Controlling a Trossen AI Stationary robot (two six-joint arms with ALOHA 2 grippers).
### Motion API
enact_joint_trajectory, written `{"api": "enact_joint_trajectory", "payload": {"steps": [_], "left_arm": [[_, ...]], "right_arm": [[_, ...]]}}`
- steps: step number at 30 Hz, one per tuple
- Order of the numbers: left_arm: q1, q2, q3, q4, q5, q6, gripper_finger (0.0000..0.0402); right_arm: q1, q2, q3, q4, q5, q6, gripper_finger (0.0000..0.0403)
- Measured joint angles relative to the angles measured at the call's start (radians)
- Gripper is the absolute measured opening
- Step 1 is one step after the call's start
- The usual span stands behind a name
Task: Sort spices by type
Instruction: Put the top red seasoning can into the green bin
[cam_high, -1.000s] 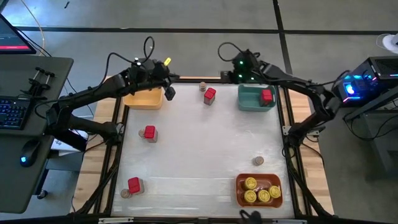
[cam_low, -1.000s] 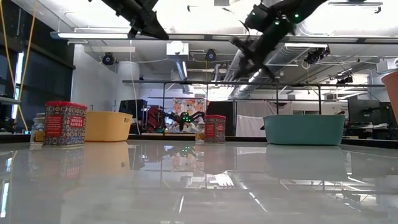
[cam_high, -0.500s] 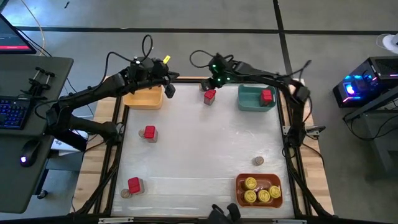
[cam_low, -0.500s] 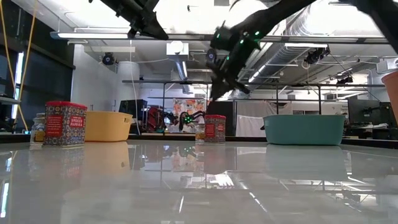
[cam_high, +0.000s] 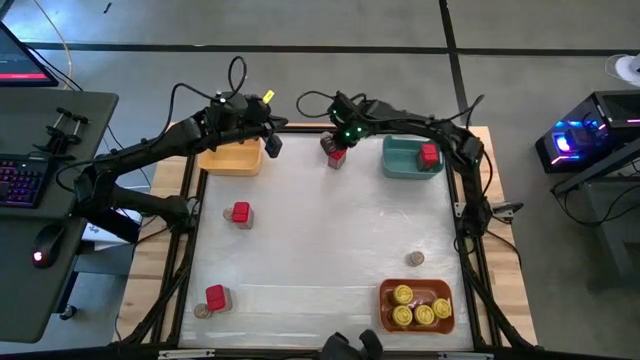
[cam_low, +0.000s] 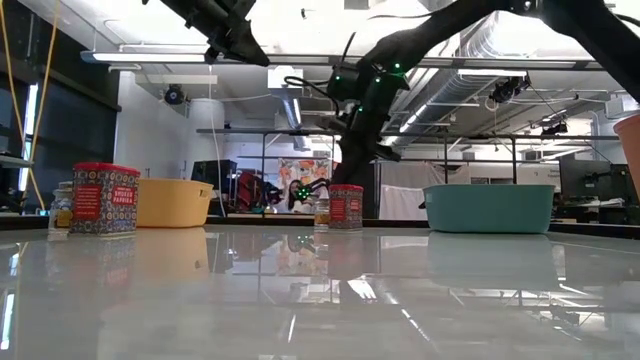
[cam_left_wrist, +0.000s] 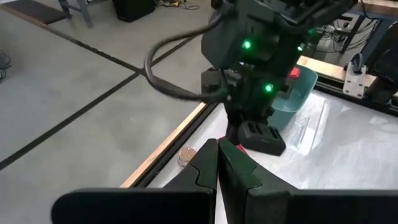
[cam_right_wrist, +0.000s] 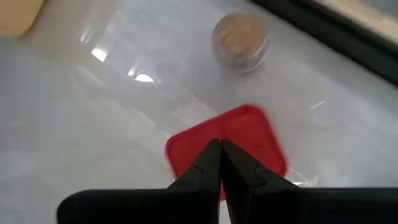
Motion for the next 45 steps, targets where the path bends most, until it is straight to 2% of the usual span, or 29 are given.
{"api": "enact_joint_trajectory", "payload": {"steps": [14,18,22,25,28,31,38,41,45], "left_arm": [[0.0,0.0,0.0,-0.013,0.017,0.009,0.0],[0.0,0.0,0.0,-0.045,0.017,0.009,0.0],[0.0,0.0,0.0,-0.05,0.017,0.018,0.0],[0.0,0.0,0.0,-0.049,0.018,0.02,0.0],[0.0,0.0,0.0,-0.049,0.018,0.032,0.0],[0.0,0.0,0.0,-0.049,0.018,0.035,0.0],[0.0,0.0,0.0,-0.047,0.019,0.07,0.0],[0.0,0.0,0.0,-0.047,0.02,0.072,0.0],[0.0,0.0,0.0,-0.043,0.028,0.072,0.0]], "right_arm": [[0.07,0.012,0.005,-0.228,-0.057,-0.189,0.0],[0.085,0.013,0.005,-0.354,-0.09,-0.24,0.0],[0.113,0.015,0.003,-0.509,-0.083,-0.286,0.0],[0.135,0.016,0.002,-0.561,-0.063,-0.275,0.0],[0.162,0.001,-0.014,-0.577,-0.045,-0.247,0.0],[0.189,-0.059,-0.108,-0.573,-0.043,-0.206,0.0],[0.193,-0.343,-0.464,-0.463,-0.082,0.021,0.0],[0.189,-0.455,-0.544,-0.456,-0.043,0.147,0.0],[0.184,-0.561,-0.565,-0.472,0.019,0.306,0.0]]}}
